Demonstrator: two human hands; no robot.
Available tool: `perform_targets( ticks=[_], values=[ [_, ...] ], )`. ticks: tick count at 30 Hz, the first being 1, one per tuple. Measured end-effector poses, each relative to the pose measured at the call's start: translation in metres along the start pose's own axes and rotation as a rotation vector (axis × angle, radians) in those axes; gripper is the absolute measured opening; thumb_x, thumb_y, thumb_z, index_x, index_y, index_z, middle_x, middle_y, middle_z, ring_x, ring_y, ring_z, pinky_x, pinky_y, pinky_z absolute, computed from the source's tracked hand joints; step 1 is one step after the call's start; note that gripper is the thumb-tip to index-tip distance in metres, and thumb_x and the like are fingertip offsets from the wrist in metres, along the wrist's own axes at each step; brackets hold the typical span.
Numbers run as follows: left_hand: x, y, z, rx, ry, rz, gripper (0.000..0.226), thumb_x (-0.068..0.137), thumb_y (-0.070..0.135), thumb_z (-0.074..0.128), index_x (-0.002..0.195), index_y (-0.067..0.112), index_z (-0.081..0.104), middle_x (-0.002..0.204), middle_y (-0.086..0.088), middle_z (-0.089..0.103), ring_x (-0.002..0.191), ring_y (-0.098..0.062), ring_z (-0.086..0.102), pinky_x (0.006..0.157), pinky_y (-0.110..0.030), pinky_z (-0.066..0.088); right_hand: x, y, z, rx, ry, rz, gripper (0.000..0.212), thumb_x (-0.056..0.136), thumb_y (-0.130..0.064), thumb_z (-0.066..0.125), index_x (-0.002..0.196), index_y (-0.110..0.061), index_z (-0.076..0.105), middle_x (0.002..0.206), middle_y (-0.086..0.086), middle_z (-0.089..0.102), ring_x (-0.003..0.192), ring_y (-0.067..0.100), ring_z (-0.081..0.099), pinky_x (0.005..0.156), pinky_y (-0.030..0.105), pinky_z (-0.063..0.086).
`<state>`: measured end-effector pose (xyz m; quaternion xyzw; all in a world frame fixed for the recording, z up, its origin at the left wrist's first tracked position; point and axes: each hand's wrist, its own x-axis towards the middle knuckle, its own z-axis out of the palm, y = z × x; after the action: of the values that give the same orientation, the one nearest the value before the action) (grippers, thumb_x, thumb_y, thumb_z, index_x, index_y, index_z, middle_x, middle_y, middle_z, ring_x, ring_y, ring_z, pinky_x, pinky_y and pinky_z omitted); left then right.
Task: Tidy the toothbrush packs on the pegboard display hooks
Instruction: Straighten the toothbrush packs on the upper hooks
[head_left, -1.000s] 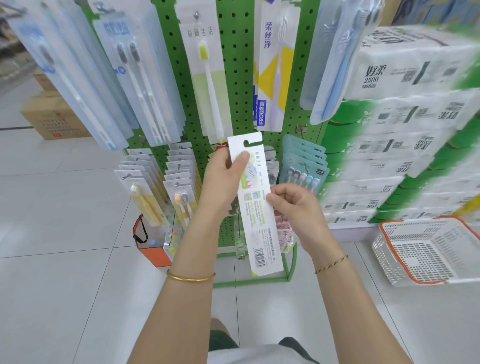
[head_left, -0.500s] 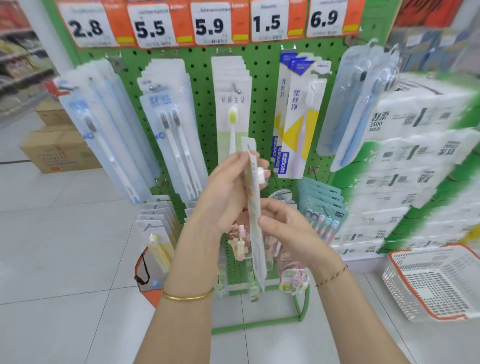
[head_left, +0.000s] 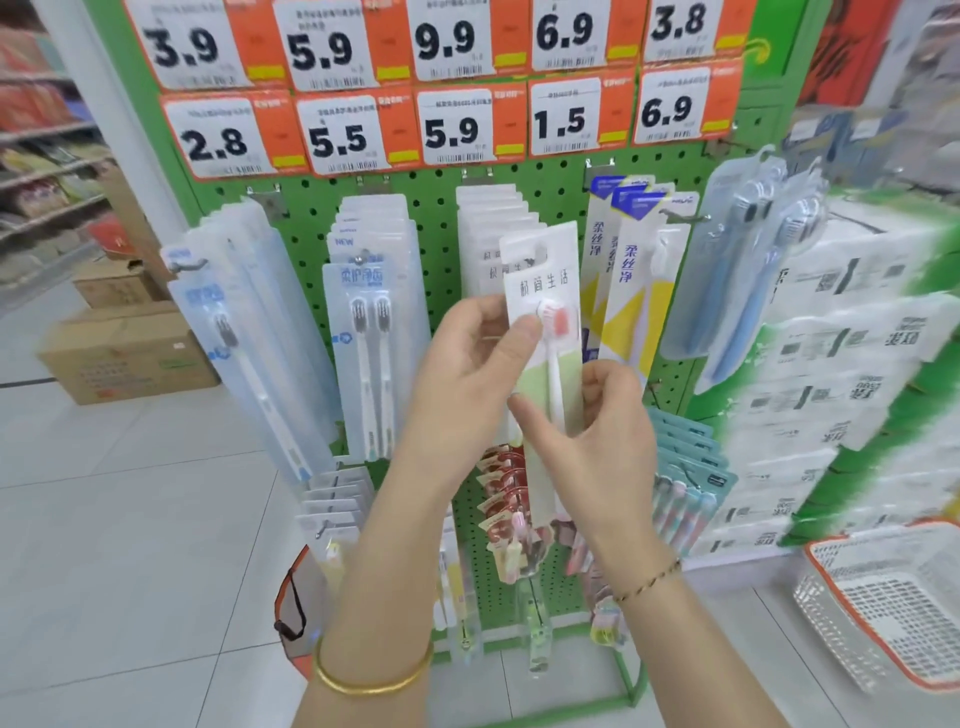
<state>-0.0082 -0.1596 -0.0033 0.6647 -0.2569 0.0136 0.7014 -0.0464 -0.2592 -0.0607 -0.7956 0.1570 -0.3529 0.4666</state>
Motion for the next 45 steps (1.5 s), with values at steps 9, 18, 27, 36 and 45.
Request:
perform_targets(
  ticks=[9, 18, 27, 36, 45],
  values=[
    [0.019, -0.016, -0.001, 0.152, 0.075, 0.048, 0.022, 0.094, 0.007, 0.054, 0.091, 0.028, 0.059, 0.095, 0.006, 0.067, 0.087, -0.005, 0.062, 0.080, -0.019, 0.051, 0.010, 0.004, 0.018, -0.171, 0.034, -0.008, 0.053, 0.069, -0.064, 0.066, 0.095, -0.025, 0.040, 0.084, -0.012, 0.052, 0.074, 0.013, 0.054, 0.065, 0.032, 0.042],
    [0.032, -0.029, -0.004, 0.307, 0.142, 0.039, 0.012, 0.096, 0.015, 0.052, 0.094, 0.024, 0.059, 0.090, 0.010, 0.064, 0.082, -0.003, 0.058, 0.072, -0.012, 0.045, 0.040, 0.010, 0.009, 0.045, 0.025, -0.164, 0.034, 0.098, -0.034, 0.040, 0.124, -0.016, 0.053, 0.112, -0.010, 0.056, 0.107, 0.008, 0.054, 0.095, 0.040, 0.046],
    [0.029, -0.024, -0.003, 0.416, 0.156, 0.018, 0.008, 0.096, 0.021, 0.052, 0.097, 0.028, 0.051, 0.091, 0.016, 0.057, 0.078, 0.008, 0.053, 0.069, -0.007, 0.042, 0.113, -0.044, 0.004, 0.147, -0.114, -0.257, 0.020, 0.096, -0.010, 0.046, 0.103, -0.019, 0.062, 0.094, -0.010, 0.063, 0.089, 0.013, 0.062, 0.079, 0.031, 0.050],
    [0.027, -0.020, -0.003, 0.483, 0.191, 0.052, 0.007, 0.096, 0.022, 0.051, 0.097, 0.029, 0.048, 0.099, 0.011, 0.055, 0.089, 0.002, 0.052, 0.074, -0.012, 0.041, 0.124, -0.044, 0.000, 0.318, -0.168, -0.175, 0.012, 0.092, -0.007, 0.056, 0.092, -0.014, 0.066, 0.076, -0.012, 0.062, 0.062, -0.008, 0.054, 0.057, 0.008, 0.040],
    [0.031, -0.023, -0.003, 0.562, 0.230, 0.085, 0.008, 0.098, 0.018, 0.046, 0.092, 0.020, 0.051, 0.089, 0.008, 0.053, 0.083, -0.007, 0.050, 0.072, -0.024, 0.041, 0.121, -0.049, 0.000, 0.343, -0.006, -0.196, 0.017, 0.091, -0.008, 0.055, 0.084, -0.021, 0.062, 0.077, -0.011, 0.061, 0.067, -0.001, 0.052, 0.063, 0.017, 0.042]
  ],
)
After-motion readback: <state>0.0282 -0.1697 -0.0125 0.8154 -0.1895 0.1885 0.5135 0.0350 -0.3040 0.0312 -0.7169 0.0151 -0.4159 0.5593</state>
